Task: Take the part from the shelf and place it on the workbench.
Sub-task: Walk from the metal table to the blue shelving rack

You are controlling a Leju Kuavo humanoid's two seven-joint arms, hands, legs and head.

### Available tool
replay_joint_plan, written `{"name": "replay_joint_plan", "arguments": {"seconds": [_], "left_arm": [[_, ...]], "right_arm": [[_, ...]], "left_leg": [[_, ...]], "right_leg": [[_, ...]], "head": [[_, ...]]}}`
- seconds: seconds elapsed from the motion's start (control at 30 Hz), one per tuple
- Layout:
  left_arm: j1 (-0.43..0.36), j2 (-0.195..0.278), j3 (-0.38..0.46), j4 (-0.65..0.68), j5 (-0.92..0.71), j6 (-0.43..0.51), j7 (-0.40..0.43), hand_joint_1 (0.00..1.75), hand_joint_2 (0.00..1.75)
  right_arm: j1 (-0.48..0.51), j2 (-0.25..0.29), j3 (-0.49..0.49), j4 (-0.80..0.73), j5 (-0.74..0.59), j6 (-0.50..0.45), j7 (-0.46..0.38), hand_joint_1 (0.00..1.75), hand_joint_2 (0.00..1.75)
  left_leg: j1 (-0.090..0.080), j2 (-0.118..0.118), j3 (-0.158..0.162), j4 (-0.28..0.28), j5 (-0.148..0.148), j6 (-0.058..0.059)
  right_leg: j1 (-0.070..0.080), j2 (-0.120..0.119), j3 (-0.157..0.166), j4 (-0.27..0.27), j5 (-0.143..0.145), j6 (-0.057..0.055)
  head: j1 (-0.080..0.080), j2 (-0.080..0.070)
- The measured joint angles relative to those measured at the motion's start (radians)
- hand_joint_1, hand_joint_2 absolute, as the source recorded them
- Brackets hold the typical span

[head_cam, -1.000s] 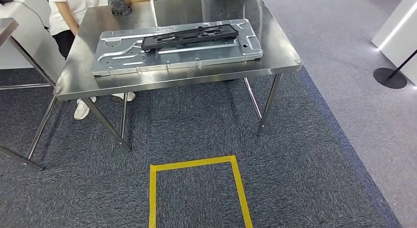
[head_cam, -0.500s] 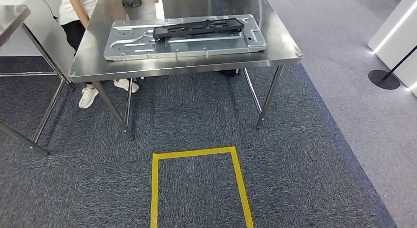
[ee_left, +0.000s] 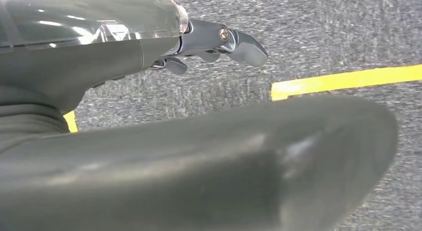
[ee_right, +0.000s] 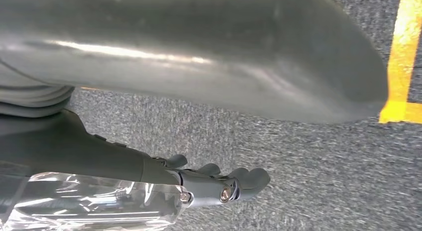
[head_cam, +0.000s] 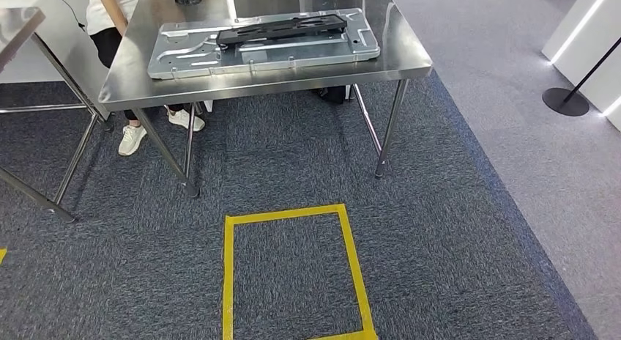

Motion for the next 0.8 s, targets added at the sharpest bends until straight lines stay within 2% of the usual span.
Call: {"name": "replay_joint_plan", "arguments": {"seconds": [0.03, 0.07, 0.1, 0.13, 0.17, 0.2, 0.23, 0.27, 0.3, 0.37, 0.4, 0.43, 0.5, 0.53, 0.57, 0.63, 0.7, 0.8], "left_arm": [[0.000, 0.000, 0.000, 0.000, 0.000, 0.000, 0.000, 0.00, 0.00], [0.001, -0.001, 0.000, 0.000, 0.000, 0.000, 0.001, 0.00, 0.00], [0.001, -0.002, 0.000, 0.000, 0.000, 0.000, 0.001, 0.00, 0.00], [0.001, -0.003, 0.000, 0.000, 0.000, 0.000, 0.001, 0.00, 0.00], [0.001, -0.004, 0.000, 0.000, 0.001, 0.000, 0.001, 0.00, 0.00], [0.000, -0.005, 0.000, 0.000, 0.002, 0.000, 0.001, 0.00, 0.00], [-0.001, -0.005, 0.001, 0.000, 0.003, 0.000, 0.001, 0.00, 0.00], [-0.002, -0.005, 0.001, 0.000, 0.004, 0.000, 0.002, 0.00, 0.00], [-0.002, -0.006, 0.002, 0.000, 0.004, 0.000, 0.003, 0.00, 0.00], [-0.002, -0.009, 0.002, 0.000, 0.002, -0.001, 0.008, 0.00, 0.00], [-0.003, -0.011, 0.002, 0.000, 0.000, -0.001, 0.010, 0.00, 0.00], [-0.003, -0.014, 0.002, 0.000, -0.002, -0.002, 0.012, 0.00, 0.00], [-0.005, -0.020, 0.002, 0.000, -0.006, -0.002, 0.017, 0.00, 0.87], [-0.006, -0.023, 0.002, 0.000, -0.007, -0.001, 0.020, 0.00, 1.31], [-0.008, -0.026, 0.002, 0.000, -0.008, 0.000, 0.023, 0.00, 1.75], [-0.012, -0.031, 0.002, 0.000, -0.008, 0.002, 0.026, 0.00, 1.75], [-0.015, -0.037, 0.002, 0.000, -0.009, 0.006, 0.026, 0.00, 1.75], [-0.015, -0.044, 0.002, 0.000, -0.007, 0.022, 0.058, 0.00, 1.75]], "right_arm": [[0.000, 0.000, 0.000, 0.000, -0.002, 0.000, 0.000, 0.00, 0.00], [0.001, 0.000, 0.000, 0.000, -0.005, 0.003, -0.001, 0.00, 0.00], [0.002, 0.000, 0.000, 0.000, -0.010, 0.010, -0.004, 0.00, 0.00], [0.002, 0.000, 0.000, 0.000, -0.017, 0.022, -0.010, 0.00, 0.00], [0.003, -0.001, -0.001, 0.000, -0.026, 0.039, -0.016, 0.00, 0.00], [0.003, -0.001, -0.003, 0.000, -0.036, 0.060, -0.019, 0.00, 0.44], [0.002, -0.001, -0.006, 0.000, -0.045, 0.078, -0.016, 0.00, 0.87], [0.001, -0.001, -0.010, 0.000, -0.051, 0.093, -0.010, 0.00, 1.31], [0.001, -0.002, -0.013, 0.000, -0.054, 0.103, -0.002, 0.00, 1.75], [0.001, -0.006, -0.017, 0.000, -0.056, 0.111, 0.009, 0.00, 1.75], [0.001, -0.009, -0.019, 0.000, -0.056, 0.111, 0.014, 0.00, 1.75], [0.002, -0.012, -0.019, 0.000, -0.055, 0.112, 0.022, 0.00, 1.75], [0.002, -0.019, -0.020, 0.000, -0.056, 0.113, 0.041, 0.00, 1.75], [0.002, -0.022, -0.021, 0.000, -0.057, 0.114, 0.047, 0.00, 1.31], [0.002, -0.024, -0.023, -0.001, -0.061, 0.115, 0.048, 0.00, 0.87], [0.002, -0.028, -0.029, -0.001, -0.072, 0.122, 0.035, 0.00, 0.87], [0.002, -0.033, -0.036, -0.001, -0.079, 0.129, 0.018, 0.00, 1.75], [0.003, -0.041, -0.037, -0.001, -0.081, 0.127, 0.011, 0.00, 1.75]], "left_leg": [[0.000, 0.000, -0.016, 0.060, -0.027, -0.002], [0.000, 0.000, -0.019, 0.096, -0.035, -0.003], [0.000, 0.000, -0.005, 0.094, -0.025, -0.003], [0.000, 0.000, 0.031, 0.050, -0.001, -0.001], [0.000, 0.000, 0.079, -0.021, 0.025, 0.001], [-0.001, -0.001, 0.127, -0.093, 0.040, 0.006], [-0.003, -0.001, 0.160, -0.148, 0.049, 0.011], [-0.005, -0.002, 0.176, -0.179, 0.048, 0.017], [-0.007, -0.002, 0.178, -0.188, 0.044, 0.022], [-0.004, -0.002, 0.171, -0.194, 0.051, 0.035], [-0.005, -0.002, 0.168, -0.196, 0.053, 0.040], [-0.005, -0.002, 0.164, -0.196, 0.056, 0.043], [-0.012, -0.002, 0.156, -0.190, 0.055, 0.043], [-0.014, -0.003, 0.154, -0.187, 0.055, 0.045], [-0.016, -0.002, 0.152, -0.186, 0.056, 0.047], [-0.017, -0.002, 0.148, -0.185, 0.059, 0.051], [-0.018, -0.002, 0.147, -0.185, 0.061, 0.054], [-0.019, -0.002, 0.147, -0.184, 0.062, 0.055]], "right_leg": [[0.002, 0.000, -0.009, 0.003, 0.005, -0.001], [0.003, 0.000, -0.018, 0.006, 0.010, 0.000], [0.003, 0.000, -0.026, 0.011, 0.013, 0.001], [0.003, 0.000, -0.033, 0.016, 0.015, 0.003], [0.003, 0.000, -0.039, 0.022, 0.017, 0.004], [0.004, 0.000, -0.044, 0.027, 0.018, 0.007], [0.006, 0.000, -0.048, 0.031, 0.019, 0.011], [0.007, 0.000, -0.052, 0.034, 0.021, 0.016], [0.009, 0.000, -0.055, 0.036, 0.024, 0.021], [0.009, 0.001, -0.058, 0.040, 0.025, 0.033], [0.009, 0.003, -0.064, 0.049, 0.015, 0.038], [0.009, 0.004, -0.067, 0.049, 0.008, 0.031], [0.008, 0.007, -0.075, 0.049, 0.015, 0.014], [0.007, 0.007, -0.075, 0.040, 0.029, 0.010], [0.006, 0.008, -0.076, 0.040, 0.040, 0.017], [0.004, 0.007, -0.077, 0.036, 0.045, 0.031], [0.003, 0.008, -0.077, 0.035, 0.047, 0.035], [0.002, 0.008, -0.077, 0.035, 0.050, 0.039]], "head": [[0.000, 0.000], [0.000, 0.000], [0.000, 0.000], [0.000, 0.000], [0.000, 0.000], [0.000, 0.000], [0.000, 0.000], [0.000, 0.000], [0.000, 0.000], [0.000, 0.000], [0.000, 0.000], [0.000, 0.000], [0.000, 0.000], [0.000, 0.000], [0.000, 0.000], [0.000, 0.000], [0.000, 0.000], [0.000, 0.000]]}}
